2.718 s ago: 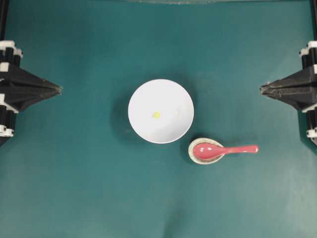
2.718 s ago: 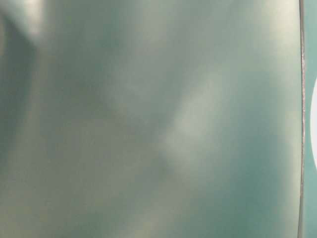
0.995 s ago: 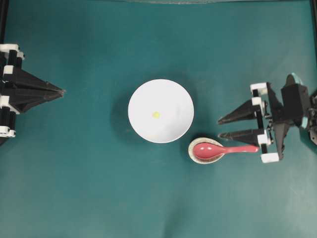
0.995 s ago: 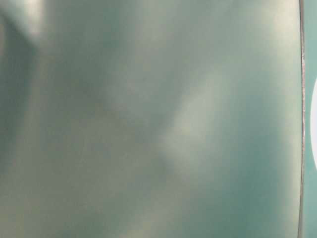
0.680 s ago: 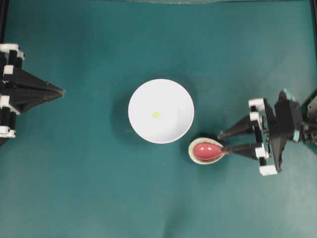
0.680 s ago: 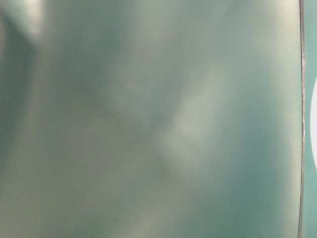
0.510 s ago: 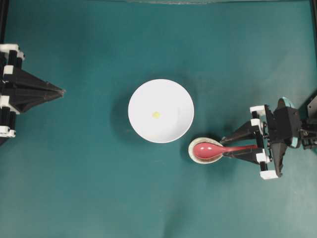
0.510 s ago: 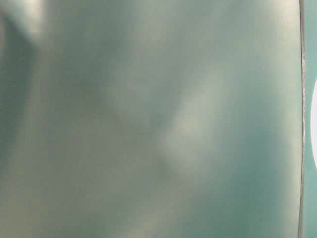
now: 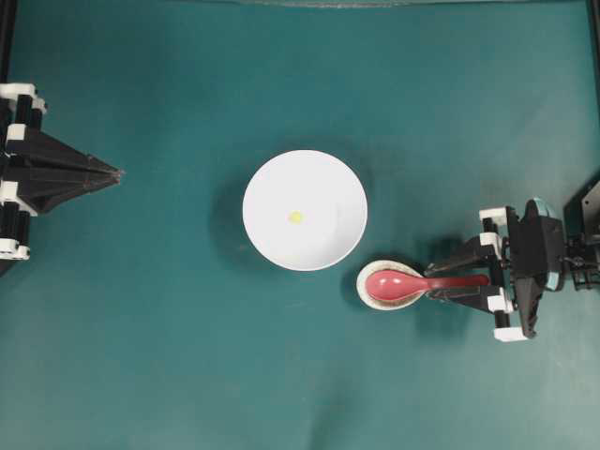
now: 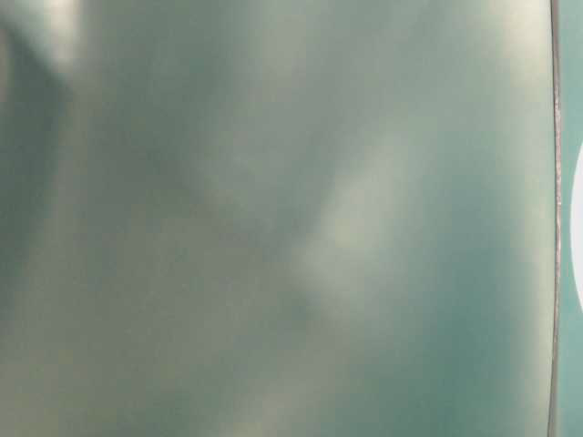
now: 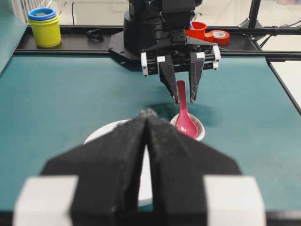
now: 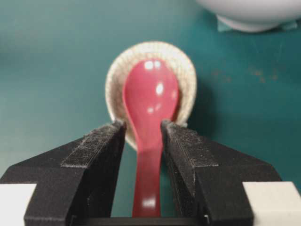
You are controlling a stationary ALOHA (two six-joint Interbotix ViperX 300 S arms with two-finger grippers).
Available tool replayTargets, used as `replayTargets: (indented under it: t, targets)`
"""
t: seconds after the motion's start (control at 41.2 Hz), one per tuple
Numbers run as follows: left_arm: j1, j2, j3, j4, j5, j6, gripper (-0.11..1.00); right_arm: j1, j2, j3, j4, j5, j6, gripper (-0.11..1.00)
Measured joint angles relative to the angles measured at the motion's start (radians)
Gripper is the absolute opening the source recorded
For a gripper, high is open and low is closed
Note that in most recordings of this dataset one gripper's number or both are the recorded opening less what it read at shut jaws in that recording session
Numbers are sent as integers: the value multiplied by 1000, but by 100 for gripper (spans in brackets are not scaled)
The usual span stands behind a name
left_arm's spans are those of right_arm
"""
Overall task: Scoop the yellow hexagonal prism block from the bowl with a spoon using the right arm.
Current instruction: 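Lift the pink spoon off the speckled dish with the right gripper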
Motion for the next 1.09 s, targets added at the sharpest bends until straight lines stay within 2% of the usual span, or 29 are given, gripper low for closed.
replayTargets:
  t: [0.267,1.092]
  targets:
    - [0,0,0,2,0,0,0,2,37,0,0,0,20,45]
    - [0,0,0,0,2,2,0,3,44,3,0,5,20,45]
